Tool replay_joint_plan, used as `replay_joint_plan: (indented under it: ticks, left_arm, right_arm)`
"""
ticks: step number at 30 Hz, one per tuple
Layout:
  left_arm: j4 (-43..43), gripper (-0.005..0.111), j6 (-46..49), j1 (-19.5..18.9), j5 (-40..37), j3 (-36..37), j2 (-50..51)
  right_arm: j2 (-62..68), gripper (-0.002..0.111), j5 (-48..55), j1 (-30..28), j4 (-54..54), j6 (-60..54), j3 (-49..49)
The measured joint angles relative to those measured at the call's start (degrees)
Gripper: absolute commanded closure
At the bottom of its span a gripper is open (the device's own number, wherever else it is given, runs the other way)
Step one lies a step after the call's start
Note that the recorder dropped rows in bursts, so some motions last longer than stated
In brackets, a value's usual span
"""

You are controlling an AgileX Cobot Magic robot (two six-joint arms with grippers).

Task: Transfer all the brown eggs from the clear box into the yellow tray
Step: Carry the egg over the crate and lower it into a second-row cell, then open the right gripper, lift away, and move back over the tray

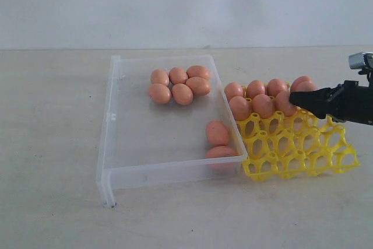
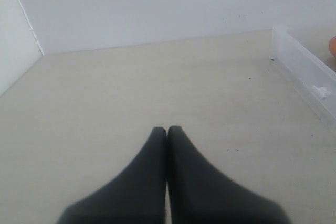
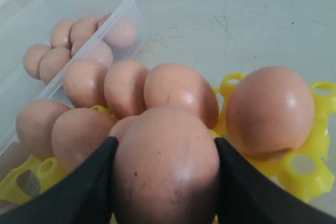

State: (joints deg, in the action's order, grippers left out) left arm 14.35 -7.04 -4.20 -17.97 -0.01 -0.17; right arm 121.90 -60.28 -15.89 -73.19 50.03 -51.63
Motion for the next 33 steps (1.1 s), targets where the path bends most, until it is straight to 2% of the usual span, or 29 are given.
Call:
replay_joint_plan:
  ticks: [9, 17, 24, 27, 33]
  left_arm:
    - [0.00, 0.111, 0.00, 0.00, 0.00, 0.00, 0.00]
    - [0.00, 0.111, 0.00, 0.00, 0.00, 0.00, 0.00]
    - [0.00, 0.111, 0.00, 0.00, 0.00, 0.00, 0.00]
    - [0.00, 0.111, 0.00, 0.00, 0.00, 0.00, 0.00]
    - [0.00, 0.111, 0.00, 0.00, 0.00, 0.00, 0.00]
  right_arm:
    - [-0.69, 0.109, 1.62, 1.06, 1.60, -0.46, -0.28]
    - [-5.64, 0.109, 9.12, 1.06, 1.74, -0.51, -0.28]
    - [-6.23, 0.108, 11.13, 1.06, 2.26, -1.65, -0.28]
    - [-6.23, 0.102, 11.90, 1.06, 3.02, -2.23, -0.28]
    - [-6.23, 0.077, 12.02, 1.06, 3.53, -3.14, -0.28]
